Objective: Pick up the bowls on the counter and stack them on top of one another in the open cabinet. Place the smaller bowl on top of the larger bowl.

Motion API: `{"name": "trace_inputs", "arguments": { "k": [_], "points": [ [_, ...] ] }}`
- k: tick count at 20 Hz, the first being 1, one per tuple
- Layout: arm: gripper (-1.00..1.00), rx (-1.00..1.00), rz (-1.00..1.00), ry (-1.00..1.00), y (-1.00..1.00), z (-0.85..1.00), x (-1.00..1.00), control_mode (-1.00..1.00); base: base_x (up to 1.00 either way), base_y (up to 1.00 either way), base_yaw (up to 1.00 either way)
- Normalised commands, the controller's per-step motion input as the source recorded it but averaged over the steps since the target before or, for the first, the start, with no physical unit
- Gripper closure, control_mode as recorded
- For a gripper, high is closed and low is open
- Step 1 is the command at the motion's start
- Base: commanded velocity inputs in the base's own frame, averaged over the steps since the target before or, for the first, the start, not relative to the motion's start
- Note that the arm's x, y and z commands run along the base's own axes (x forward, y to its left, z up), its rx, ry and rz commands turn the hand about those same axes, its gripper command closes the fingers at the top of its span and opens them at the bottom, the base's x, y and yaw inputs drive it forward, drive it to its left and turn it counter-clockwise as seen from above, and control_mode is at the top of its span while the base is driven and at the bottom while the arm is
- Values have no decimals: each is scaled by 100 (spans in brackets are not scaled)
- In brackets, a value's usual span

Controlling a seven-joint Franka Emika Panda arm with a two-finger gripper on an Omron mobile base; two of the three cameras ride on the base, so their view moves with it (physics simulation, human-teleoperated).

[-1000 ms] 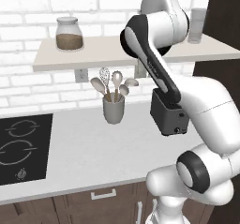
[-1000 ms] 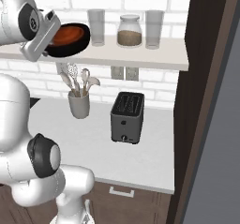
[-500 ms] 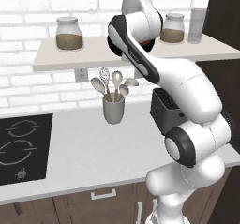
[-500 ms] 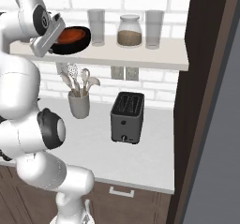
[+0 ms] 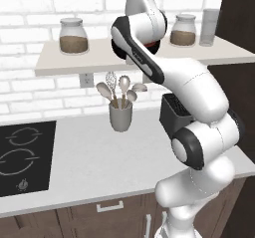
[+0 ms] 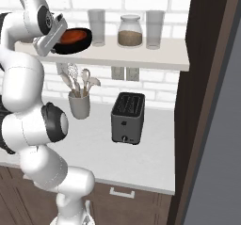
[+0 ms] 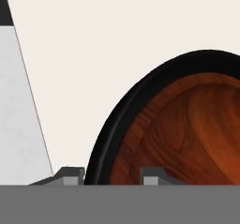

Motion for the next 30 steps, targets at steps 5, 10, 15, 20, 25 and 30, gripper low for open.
{"name": "trace_inputs", "arguments": {
  "k": [5,10,15,20,25,30],
  "points": [
    [-100,0,0,-9,0,0,4,-100,0,0,0],
    [-100,0,0,-28,1,0,-88,-100,0,0,0],
    [-100,0,0,-30,0,-3,-100,-100,0,0,0],
    [-100,0,0,-5,0,-50,-100,-100,0,0,0],
    [-100,0,0,10,0,-94,-100,-100,0,0,0],
    [-100,0,-4,33,1,-100,-69,-100,0,0,0]
  ]
}}
